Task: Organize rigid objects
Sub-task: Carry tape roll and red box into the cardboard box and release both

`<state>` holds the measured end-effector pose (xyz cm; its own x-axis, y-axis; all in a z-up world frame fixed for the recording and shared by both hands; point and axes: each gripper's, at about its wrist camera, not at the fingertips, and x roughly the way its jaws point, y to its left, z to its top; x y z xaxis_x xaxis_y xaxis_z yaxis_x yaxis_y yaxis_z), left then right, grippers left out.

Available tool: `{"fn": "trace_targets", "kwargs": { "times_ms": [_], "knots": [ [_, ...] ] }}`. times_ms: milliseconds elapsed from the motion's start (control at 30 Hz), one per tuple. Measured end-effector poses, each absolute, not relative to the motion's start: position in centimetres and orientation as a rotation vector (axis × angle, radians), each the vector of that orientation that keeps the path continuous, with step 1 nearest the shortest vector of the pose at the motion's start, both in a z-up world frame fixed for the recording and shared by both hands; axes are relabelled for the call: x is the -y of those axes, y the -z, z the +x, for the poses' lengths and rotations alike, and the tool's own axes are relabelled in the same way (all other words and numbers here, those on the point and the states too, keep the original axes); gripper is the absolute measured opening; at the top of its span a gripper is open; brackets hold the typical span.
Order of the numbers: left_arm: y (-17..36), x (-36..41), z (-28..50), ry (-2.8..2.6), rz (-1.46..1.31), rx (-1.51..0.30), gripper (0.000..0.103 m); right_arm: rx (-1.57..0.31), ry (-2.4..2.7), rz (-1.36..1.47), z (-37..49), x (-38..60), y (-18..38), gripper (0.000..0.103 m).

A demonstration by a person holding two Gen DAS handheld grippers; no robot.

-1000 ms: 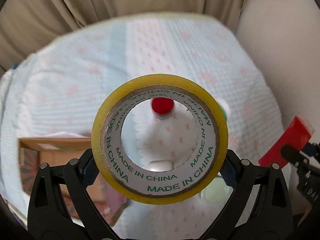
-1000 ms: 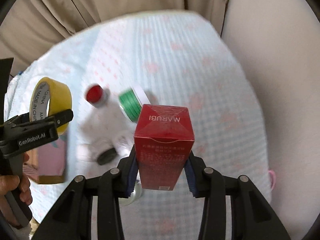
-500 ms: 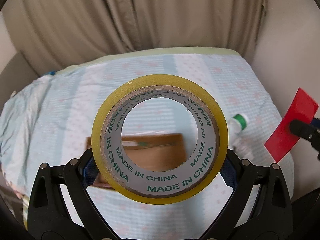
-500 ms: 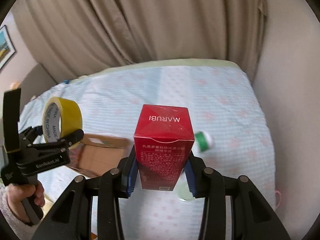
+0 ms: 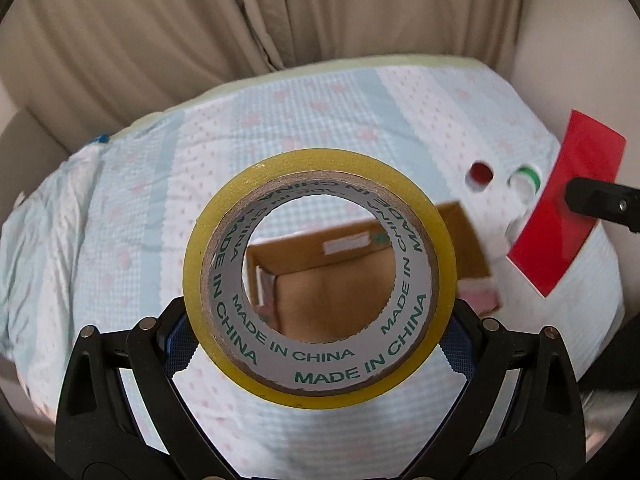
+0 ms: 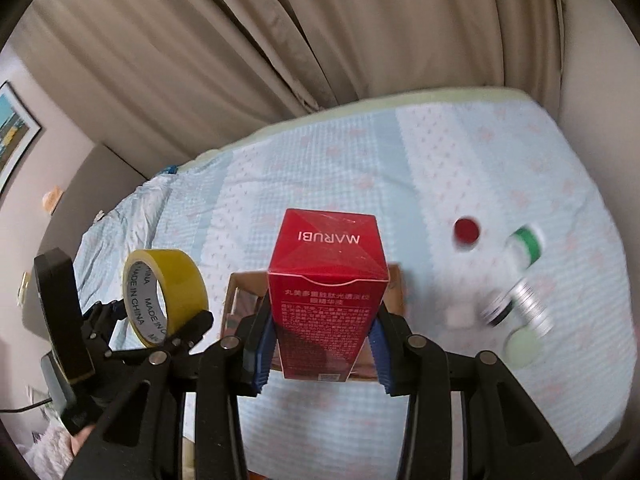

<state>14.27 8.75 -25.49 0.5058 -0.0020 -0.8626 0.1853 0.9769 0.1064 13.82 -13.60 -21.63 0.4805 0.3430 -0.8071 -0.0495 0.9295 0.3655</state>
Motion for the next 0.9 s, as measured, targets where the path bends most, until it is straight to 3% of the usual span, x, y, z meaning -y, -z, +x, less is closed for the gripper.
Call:
{"fn": "trace_targets", "kwargs": {
  "times_ms": [500, 900],
  "knots": [
    [38.3, -9.2, 19.9, 0.305, 0.457, -1.176, 0.096, -1.284, -0.098, 0.567, 17.0, 7.9, 33.7, 0.038],
    [44.1, -6.4, 21.3, 0.408, 0.624, -1.239, 0.096, -1.460, -0.028, 0.620, 19.9, 9.7, 42.1, 0.038]
  ]
}}
